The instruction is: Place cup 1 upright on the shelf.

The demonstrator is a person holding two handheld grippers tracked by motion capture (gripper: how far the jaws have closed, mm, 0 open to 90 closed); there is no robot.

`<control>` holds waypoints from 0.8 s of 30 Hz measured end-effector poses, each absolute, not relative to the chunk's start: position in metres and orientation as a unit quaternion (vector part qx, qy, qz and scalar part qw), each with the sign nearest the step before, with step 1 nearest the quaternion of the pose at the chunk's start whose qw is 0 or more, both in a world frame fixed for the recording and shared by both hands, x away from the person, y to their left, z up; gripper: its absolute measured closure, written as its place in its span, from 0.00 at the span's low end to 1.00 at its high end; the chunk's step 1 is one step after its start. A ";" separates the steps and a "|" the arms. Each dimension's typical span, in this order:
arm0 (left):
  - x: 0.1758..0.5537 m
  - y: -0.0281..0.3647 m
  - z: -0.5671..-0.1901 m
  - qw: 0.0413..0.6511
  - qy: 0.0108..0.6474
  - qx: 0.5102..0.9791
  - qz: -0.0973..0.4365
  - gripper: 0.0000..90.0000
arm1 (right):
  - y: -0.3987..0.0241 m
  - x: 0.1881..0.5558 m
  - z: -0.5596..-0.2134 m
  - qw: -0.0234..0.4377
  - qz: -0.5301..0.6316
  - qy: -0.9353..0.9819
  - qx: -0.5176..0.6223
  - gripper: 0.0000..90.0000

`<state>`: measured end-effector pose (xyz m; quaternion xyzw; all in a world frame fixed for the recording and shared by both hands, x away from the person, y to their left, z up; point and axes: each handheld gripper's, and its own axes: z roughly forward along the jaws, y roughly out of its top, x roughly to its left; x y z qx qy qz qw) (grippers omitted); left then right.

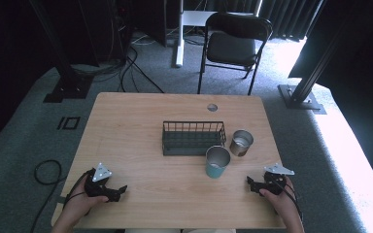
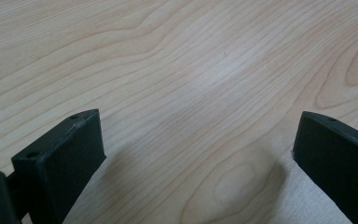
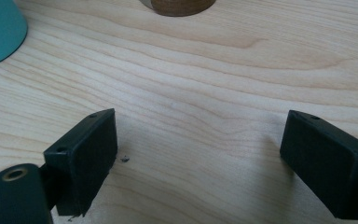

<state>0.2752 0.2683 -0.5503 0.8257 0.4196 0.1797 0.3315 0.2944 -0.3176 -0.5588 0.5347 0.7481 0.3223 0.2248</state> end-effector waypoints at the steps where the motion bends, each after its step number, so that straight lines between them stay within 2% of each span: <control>1: 0.276 0.265 -0.550 0.334 0.417 0.826 0.180 0.03 | -0.318 0.294 -0.559 0.225 0.322 0.748 0.535 0.12; 24: 0.283 0.217 -0.547 0.352 0.361 0.849 0.157 0.03 | -0.318 0.294 -0.559 0.225 0.322 0.748 0.535 0.12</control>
